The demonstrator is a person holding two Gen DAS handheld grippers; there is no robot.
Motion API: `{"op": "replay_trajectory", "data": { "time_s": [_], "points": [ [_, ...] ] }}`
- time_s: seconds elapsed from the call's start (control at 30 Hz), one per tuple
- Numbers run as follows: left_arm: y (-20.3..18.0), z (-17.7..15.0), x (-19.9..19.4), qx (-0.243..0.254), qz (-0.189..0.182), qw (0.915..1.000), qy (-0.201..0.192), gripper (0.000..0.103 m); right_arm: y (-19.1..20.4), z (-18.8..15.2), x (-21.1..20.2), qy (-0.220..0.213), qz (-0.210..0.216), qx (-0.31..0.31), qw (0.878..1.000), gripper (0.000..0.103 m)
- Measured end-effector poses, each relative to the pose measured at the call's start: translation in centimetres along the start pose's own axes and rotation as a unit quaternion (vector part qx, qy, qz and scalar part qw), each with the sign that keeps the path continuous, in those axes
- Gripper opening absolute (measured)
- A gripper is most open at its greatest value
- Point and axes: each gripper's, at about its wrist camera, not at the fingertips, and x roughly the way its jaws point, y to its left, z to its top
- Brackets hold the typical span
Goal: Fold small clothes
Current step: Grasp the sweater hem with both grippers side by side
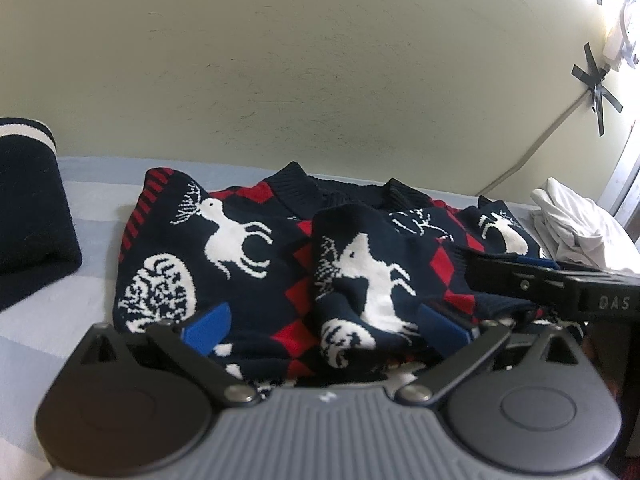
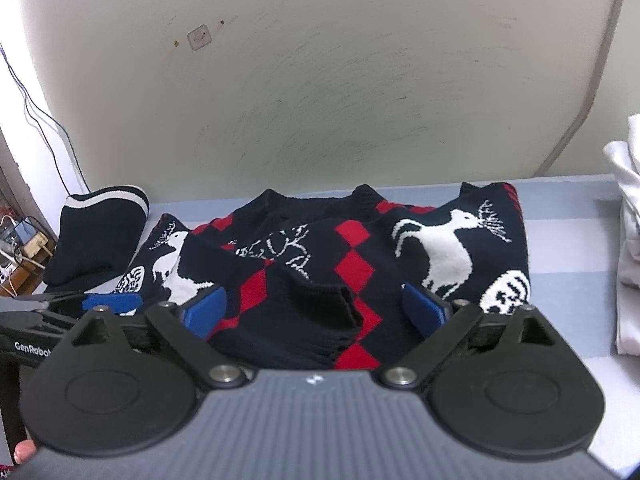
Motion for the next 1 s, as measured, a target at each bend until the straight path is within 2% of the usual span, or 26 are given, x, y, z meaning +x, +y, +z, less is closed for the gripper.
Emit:
{"op": "replay_trajectory", "data": {
  "time_s": [0.03,1.0],
  "points": [
    [-0.04,0.00,-0.01,0.001,0.000,1.0000,0.000,0.103,-0.01,0.00,0.04,0.002,0.006,0.000,1.000,0.103],
    [-0.11,-0.02,0.13,0.006,0.002,1.0000,0.002,0.103,0.49,-0.06,0.34,0.006,0.003,-0.009,1.000,0.103]
  ]
}}
